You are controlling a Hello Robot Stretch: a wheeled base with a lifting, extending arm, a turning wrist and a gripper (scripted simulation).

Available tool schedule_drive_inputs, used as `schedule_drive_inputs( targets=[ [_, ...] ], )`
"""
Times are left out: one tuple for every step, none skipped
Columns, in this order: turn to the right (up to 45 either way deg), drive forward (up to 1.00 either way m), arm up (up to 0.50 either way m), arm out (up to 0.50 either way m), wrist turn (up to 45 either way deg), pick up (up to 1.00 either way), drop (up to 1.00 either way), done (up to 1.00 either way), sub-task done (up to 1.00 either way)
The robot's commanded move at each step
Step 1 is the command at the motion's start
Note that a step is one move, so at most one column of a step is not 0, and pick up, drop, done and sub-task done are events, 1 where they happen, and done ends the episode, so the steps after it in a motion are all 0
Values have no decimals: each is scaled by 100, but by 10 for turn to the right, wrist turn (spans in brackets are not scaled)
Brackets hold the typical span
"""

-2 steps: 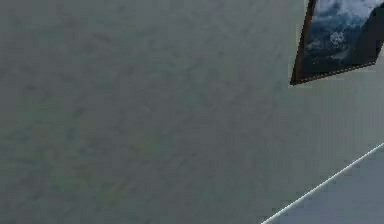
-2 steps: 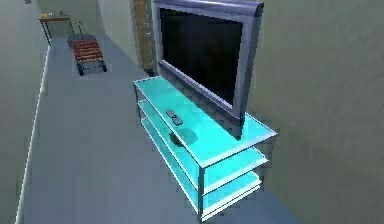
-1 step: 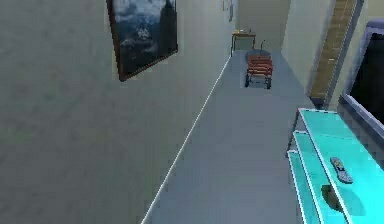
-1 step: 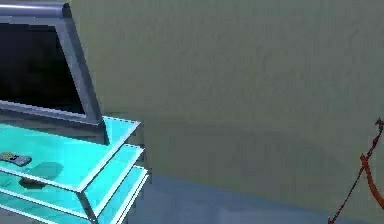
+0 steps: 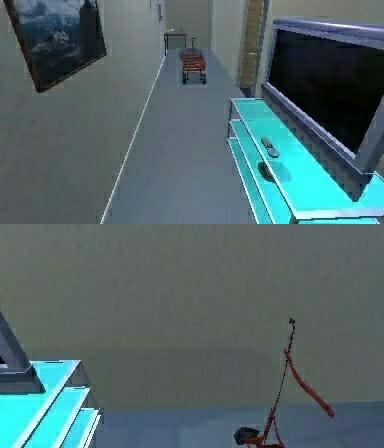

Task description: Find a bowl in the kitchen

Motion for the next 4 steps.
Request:
schedule_drive_inputs(
  targets=[
    [0,100,0,0,0,0,0,0,0],
    [0,100,0,0,0,0,0,0,0],
    [150,0,0,0,0,0,0,0,0],
    [0,15,0,0,0,0,0,0,0]
  ],
)
